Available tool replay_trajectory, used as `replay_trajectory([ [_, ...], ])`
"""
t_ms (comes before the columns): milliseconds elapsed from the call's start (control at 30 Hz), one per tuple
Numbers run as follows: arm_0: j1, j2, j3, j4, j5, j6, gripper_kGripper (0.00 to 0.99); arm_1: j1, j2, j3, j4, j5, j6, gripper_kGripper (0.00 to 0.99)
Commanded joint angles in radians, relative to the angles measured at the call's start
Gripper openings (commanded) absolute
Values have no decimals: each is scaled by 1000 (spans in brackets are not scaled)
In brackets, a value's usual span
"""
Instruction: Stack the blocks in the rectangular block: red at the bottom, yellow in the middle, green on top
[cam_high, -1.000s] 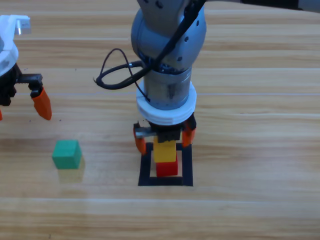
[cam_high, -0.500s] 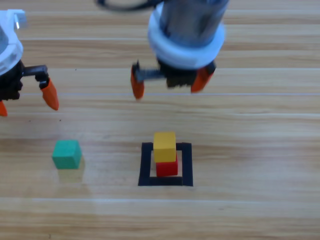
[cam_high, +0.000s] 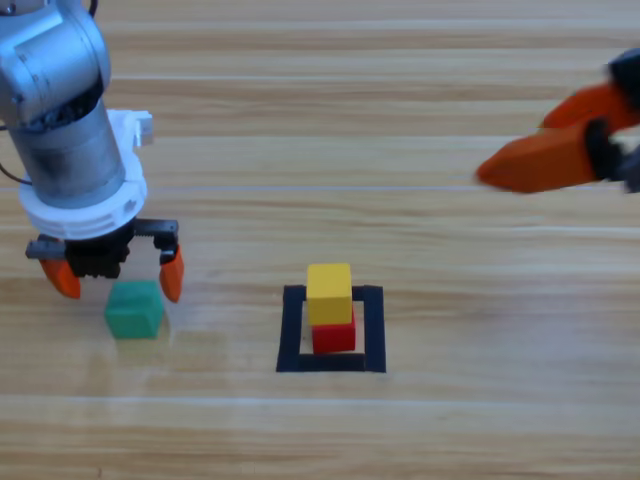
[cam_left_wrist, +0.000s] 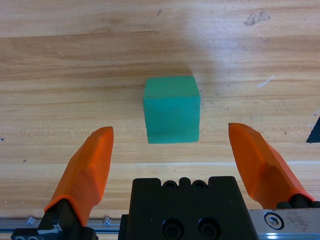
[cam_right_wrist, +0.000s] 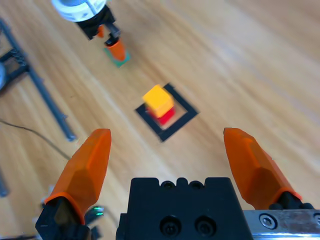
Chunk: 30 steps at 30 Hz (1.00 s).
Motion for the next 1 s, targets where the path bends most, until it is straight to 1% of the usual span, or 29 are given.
replay_trajectory([
  [33, -17, 43, 17, -17, -8, 25, 976, -53, -26, 25, 22, -42, -136, 990],
  [133, -17, 68, 25, -36, -3, 24, 974, -53, 28, -39, 115, -31, -146, 990],
  [367, -16, 118, 62, -106, 0, 6, 959, -53, 100, -62, 161, 56, -215, 990],
  [433, -16, 121, 62, -115, -2, -1, 959, -53, 123, -82, 195, 96, -226, 990],
  [467, -16, 123, 60, -117, -3, -2, 959, -53, 129, -88, 204, 102, -226, 990],
  [567, -16, 118, 62, -117, -3, -16, 959, -53, 129, -85, 206, 130, -237, 990],
  [633, -16, 115, 65, -120, -5, -27, 959, -53, 129, -85, 207, 165, -248, 990],
  [700, -16, 114, 69, -125, -6, -33, 922, -53, 129, -85, 212, 176, -252, 990],
  [800, -14, 106, 74, -123, -11, -37, 808, -53, 127, -85, 215, 176, -252, 990],
  [867, -8, 91, 91, -123, -12, -37, 709, -53, 123, -82, 217, 176, -252, 990],
  [900, -6, 80, 97, -123, -12, -37, 649, -53, 123, -82, 217, 176, -252, 990],
  [933, -2, 68, 103, -122, -12, -36, 558, -53, 123, -82, 217, 176, -252, 990],
  [1000, 4, 55, 106, -117, -12, -33, 423, -53, 123, -81, 217, 176, -252, 990],
])
